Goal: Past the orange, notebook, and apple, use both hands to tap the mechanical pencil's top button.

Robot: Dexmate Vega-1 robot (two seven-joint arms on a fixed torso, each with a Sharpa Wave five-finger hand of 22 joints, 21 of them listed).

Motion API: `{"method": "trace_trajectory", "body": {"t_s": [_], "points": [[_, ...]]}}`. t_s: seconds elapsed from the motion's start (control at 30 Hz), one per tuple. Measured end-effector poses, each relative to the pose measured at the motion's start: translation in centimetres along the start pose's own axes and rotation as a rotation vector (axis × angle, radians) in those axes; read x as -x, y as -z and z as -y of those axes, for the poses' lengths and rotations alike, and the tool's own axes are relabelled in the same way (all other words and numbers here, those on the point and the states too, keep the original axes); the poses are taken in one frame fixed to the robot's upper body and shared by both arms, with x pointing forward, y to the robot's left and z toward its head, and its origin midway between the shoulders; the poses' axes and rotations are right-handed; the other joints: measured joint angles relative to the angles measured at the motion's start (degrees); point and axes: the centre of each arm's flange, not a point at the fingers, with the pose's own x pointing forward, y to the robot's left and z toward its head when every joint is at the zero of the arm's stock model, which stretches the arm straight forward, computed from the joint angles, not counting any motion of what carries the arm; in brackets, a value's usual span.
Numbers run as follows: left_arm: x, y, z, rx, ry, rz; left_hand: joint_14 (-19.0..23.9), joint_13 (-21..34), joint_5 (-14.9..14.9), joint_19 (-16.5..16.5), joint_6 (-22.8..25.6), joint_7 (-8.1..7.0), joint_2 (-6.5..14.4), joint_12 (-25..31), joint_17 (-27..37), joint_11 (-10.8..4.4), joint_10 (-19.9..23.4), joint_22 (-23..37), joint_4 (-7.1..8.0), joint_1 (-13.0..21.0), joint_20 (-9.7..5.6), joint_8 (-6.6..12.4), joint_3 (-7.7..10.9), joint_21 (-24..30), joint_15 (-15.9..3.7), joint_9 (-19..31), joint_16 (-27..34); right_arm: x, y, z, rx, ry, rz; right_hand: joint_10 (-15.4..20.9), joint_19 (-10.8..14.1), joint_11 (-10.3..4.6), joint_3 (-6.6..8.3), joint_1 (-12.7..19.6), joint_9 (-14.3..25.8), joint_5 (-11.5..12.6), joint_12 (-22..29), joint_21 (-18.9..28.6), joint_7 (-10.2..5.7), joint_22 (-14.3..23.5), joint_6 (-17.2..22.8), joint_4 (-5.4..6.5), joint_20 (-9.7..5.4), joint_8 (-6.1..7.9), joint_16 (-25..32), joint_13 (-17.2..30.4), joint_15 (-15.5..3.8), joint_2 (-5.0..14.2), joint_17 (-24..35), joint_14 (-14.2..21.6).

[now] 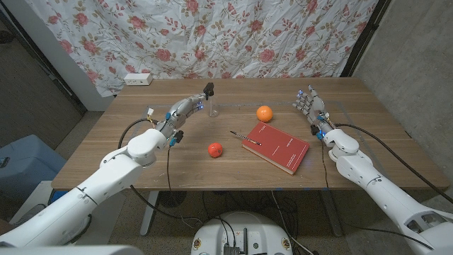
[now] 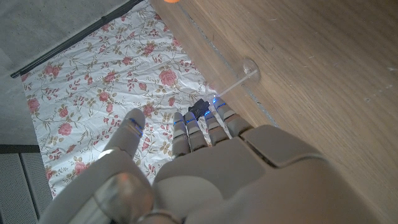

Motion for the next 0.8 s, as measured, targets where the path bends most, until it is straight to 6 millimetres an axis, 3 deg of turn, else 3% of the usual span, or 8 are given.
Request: {"method": "trace_trajectory", "body": {"t_s": [0.4, 0.8], "points": [[-0.3, -2.0, 0.6, -0.108, 0.050, -0.006, 4.5, 0.0, 0.0, 4.2, 4.7, -2.02, -2.8, 0.0, 0.0, -1.73, 4.0, 0.2, -1.01, 7.8, 0.04, 0.91, 0.37, 0.0, -0.01, 0.0, 0.0, -0.2, 0.2, 0.5, -0.010, 0.000, 0.004, 0.0, 0.0, 0.00, 0.12, 0.0, 0.0, 0.0, 0.0, 0.0, 0.00, 0.0, 0.0, -0.12, 0.00, 0.00, 0.0, -0.3, 0.00, 0.00, -0.3, 0.0], [-1.3, -4.1, 1.4, -0.242, 0.114, 0.002, 5.6, 0.0, 0.0, 4.7, 6.1, -2.59, -4.3, 0.0, 0.0, -2.52, 5.7, 0.2, -1.25, 11.1, 0.20, 1.10, 0.13, 0.0, -0.05, 0.0, 0.0, -0.7, 0.5, 1.0, -0.018, 0.001, 0.005, 0.0, 0.0, 0.00, 0.16, 0.0, 0.0, 0.0, 0.0, -0.2, 0.00, 0.0, 0.0, -0.16, 0.00, 0.00, 0.0, -0.3, 0.00, 0.00, -0.5, 0.0]]}}
